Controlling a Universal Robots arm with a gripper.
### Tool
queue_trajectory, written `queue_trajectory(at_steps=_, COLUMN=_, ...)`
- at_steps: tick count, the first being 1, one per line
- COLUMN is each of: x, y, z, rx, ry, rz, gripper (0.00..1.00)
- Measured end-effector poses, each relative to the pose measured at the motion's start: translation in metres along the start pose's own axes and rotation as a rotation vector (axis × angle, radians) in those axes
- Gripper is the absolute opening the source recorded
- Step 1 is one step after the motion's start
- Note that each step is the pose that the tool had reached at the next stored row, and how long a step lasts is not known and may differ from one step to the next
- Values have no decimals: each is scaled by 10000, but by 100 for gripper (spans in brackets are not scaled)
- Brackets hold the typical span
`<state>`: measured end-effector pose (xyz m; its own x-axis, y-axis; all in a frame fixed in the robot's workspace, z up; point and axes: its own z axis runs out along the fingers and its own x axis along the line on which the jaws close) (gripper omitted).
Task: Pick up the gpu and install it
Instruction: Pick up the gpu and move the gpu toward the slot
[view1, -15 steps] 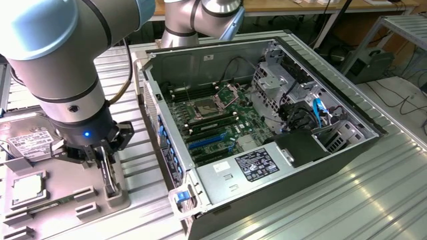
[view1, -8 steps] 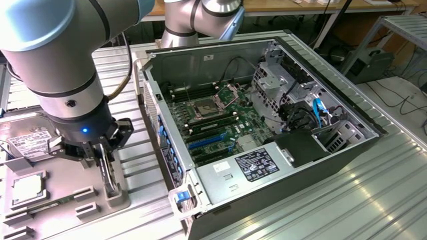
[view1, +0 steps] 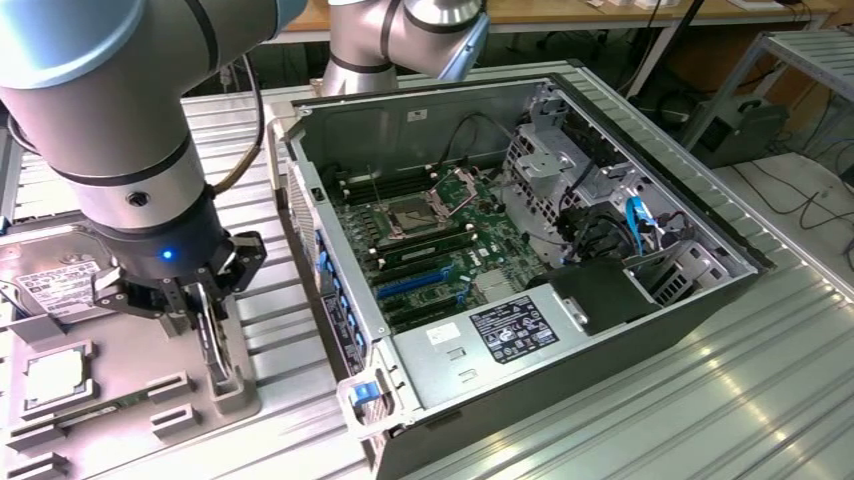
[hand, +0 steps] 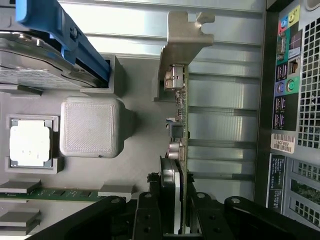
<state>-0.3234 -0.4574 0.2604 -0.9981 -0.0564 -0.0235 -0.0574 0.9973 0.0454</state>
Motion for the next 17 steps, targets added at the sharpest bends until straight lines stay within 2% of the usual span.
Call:
queue_trajectory(at_steps=12, x=-2, y=-3, z=-94, rx=-53, ry=-4, rz=1, gripper=28)
queue_trajectory(at_steps=17, x=-2, y=-10, z=-110, rx=-96, ry=-6, rz=3, gripper=28)
